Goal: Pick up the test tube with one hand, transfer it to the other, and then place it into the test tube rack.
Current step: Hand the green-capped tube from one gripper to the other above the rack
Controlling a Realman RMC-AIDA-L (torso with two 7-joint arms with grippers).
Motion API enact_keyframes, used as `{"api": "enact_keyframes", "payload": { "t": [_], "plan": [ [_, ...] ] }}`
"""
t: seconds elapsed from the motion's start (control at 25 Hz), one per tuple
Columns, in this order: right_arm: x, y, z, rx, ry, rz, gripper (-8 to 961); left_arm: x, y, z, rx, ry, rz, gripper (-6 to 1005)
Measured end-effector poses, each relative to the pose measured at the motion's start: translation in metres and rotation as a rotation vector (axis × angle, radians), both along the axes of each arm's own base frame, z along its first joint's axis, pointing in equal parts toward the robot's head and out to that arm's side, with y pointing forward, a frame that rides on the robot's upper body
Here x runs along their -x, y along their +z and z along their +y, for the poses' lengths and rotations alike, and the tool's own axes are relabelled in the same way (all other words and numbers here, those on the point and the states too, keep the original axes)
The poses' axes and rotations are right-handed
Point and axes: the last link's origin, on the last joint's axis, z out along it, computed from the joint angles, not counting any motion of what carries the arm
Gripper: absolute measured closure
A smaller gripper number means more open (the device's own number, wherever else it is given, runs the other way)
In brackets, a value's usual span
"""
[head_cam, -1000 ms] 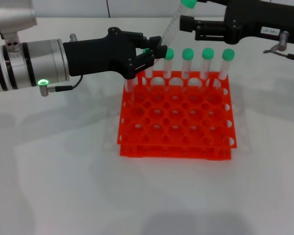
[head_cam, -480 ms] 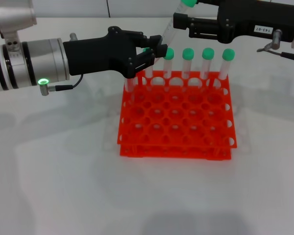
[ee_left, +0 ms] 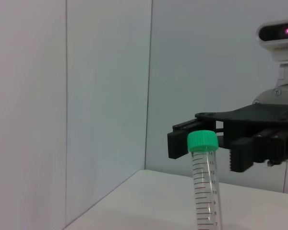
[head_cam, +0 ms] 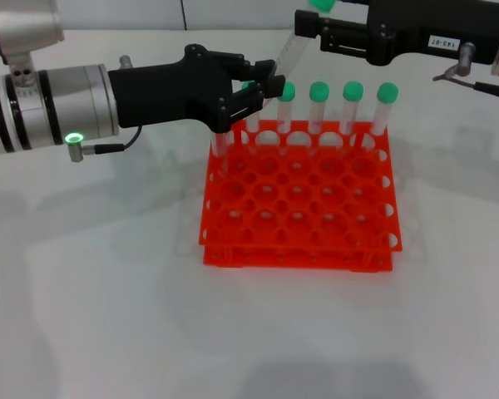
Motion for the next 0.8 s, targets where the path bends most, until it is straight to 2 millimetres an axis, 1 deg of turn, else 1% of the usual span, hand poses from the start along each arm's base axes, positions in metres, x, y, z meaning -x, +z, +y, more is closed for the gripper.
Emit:
{"api": "enact_keyframes", "payload": {
  "t": [0.2,0.36,0.56,0.8],
  "plan": [
    [-0.0013,-0.0007,0.0004,0.001,-0.008,0.000,337,0.0001,0.0000,0.0000,0.000,0.000,0.000,791],
    [-0.0017,-0.0010,0.0005,0.002,-0.010,0.001,534,-0.0006,0.0000,0.0004,0.000,-0.002,0.000,790],
    [-0.0017,-0.0010,0.0005,0.002,-0.010,0.001,671,-0.0008,0.0000,0.0004,0.000,-0.002,0.000,790],
    [-0.0015,-0.0004,0.0009,0.000,-0.009,-0.001,671,-0.0004,0.0003,0.0003,-0.002,0.000,-0.002,789]
  ]
}}
